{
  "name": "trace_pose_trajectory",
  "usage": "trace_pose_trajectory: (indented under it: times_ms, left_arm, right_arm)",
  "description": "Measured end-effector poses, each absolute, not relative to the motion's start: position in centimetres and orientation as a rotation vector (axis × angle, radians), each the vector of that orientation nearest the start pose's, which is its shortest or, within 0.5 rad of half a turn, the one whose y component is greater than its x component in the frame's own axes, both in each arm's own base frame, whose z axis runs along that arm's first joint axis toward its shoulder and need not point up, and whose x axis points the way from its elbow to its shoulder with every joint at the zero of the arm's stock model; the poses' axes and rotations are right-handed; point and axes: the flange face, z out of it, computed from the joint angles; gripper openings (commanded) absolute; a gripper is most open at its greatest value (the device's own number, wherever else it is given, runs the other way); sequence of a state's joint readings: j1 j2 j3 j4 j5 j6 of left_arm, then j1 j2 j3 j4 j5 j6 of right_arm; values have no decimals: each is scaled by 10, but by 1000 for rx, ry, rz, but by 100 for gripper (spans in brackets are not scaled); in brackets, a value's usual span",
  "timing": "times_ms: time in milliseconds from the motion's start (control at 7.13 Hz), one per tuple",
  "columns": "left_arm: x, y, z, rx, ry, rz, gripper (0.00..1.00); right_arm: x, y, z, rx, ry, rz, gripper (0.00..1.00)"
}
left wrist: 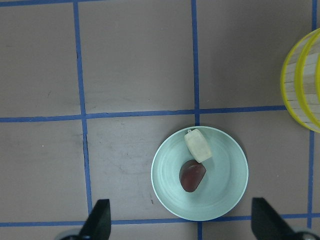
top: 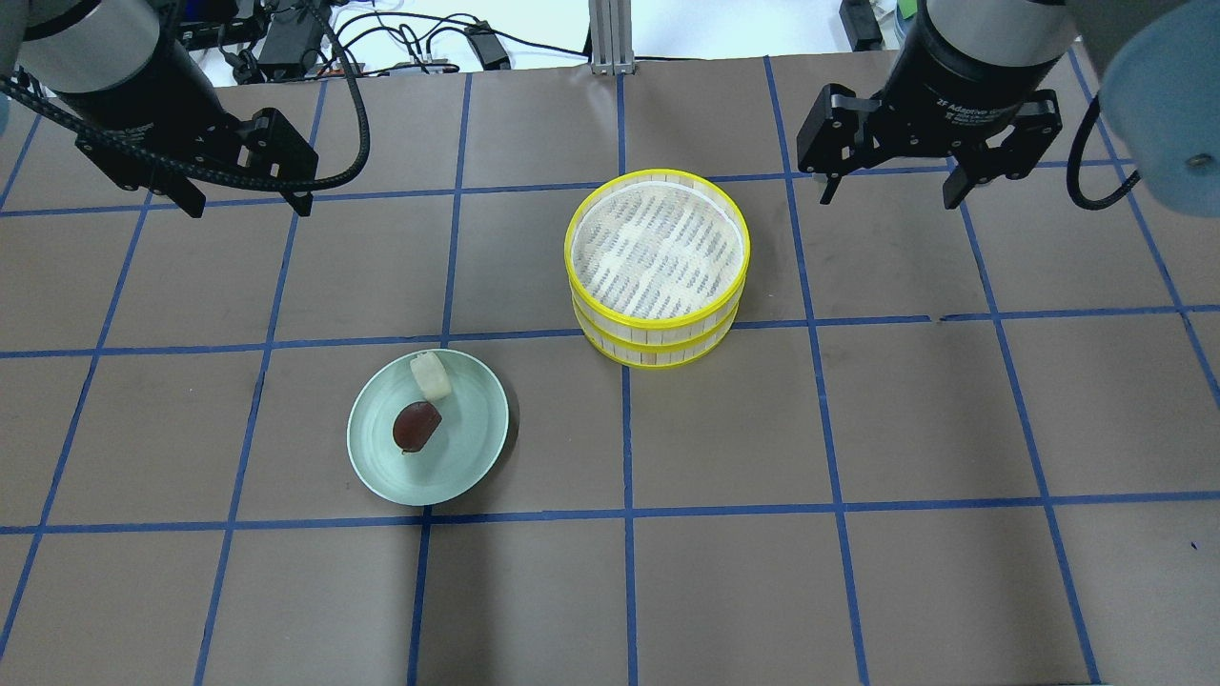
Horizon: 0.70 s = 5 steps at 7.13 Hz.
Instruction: Place buns in different layers of steamer
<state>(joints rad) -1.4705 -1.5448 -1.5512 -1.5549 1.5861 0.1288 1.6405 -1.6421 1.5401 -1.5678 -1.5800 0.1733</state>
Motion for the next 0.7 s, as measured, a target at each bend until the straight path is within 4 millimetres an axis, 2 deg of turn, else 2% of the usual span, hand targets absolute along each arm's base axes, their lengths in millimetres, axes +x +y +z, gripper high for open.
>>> trace_pose_trajectory:
  times_ms: [421,701]
  left_arm:
    - [-83,-497,506,37,3130,-69,100]
    - [-83,-498,477,0,3140,-4,100]
  right_arm:
    - [165,-459,537,163,3133,-154,100]
    - [165,-459,536,162,3135,-148,100]
